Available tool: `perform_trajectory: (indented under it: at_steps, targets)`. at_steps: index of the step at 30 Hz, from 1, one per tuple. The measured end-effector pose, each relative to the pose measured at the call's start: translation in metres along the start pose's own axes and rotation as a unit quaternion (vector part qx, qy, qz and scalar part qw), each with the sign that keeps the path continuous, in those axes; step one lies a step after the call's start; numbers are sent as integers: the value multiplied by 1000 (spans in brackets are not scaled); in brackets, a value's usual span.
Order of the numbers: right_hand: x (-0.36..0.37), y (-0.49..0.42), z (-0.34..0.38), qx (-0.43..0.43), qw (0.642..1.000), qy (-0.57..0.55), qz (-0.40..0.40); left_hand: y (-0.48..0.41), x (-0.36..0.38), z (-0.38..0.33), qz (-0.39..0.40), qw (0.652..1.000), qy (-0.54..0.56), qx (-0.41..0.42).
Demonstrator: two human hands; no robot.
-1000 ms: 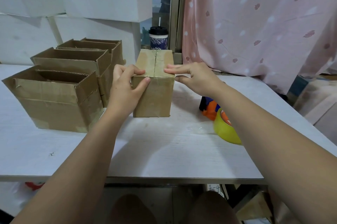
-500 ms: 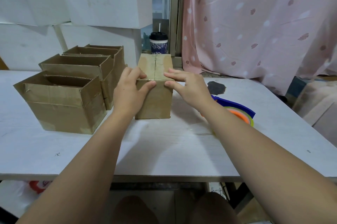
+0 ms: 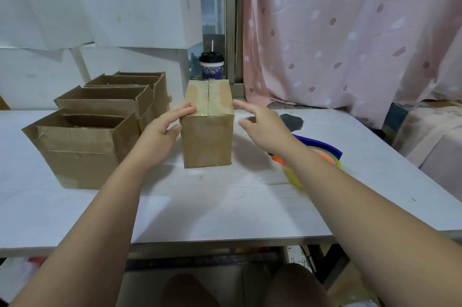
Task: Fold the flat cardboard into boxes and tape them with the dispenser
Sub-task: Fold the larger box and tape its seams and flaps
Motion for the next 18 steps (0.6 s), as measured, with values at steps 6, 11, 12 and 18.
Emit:
perform_trajectory:
  at_steps: [6, 11, 12, 18]
  targets:
    - [-38, 36, -42, 138, 952, 270, 47, 6, 14, -4, -37, 997, -72, 13]
    - [-65, 49, -61, 189, 926, 286, 160, 10, 27, -16, -86, 993, -79, 23]
    - [-66, 52, -63, 193, 918, 288, 194, 10, 30, -18, -68, 995, -64, 22]
    - [-73, 54, -79, 174, 951, 116, 226, 11, 48, -26, 61, 993, -97, 17]
Point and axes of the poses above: each hand's wrist, its own y-axis away from the middle knuckle, its own x-axis out of the palm, z = x × y, the point moved 4 cm from there along -y, towards the middle knuckle, and after that the axes turned 2 degrees about -x, right-handed, at the moved point
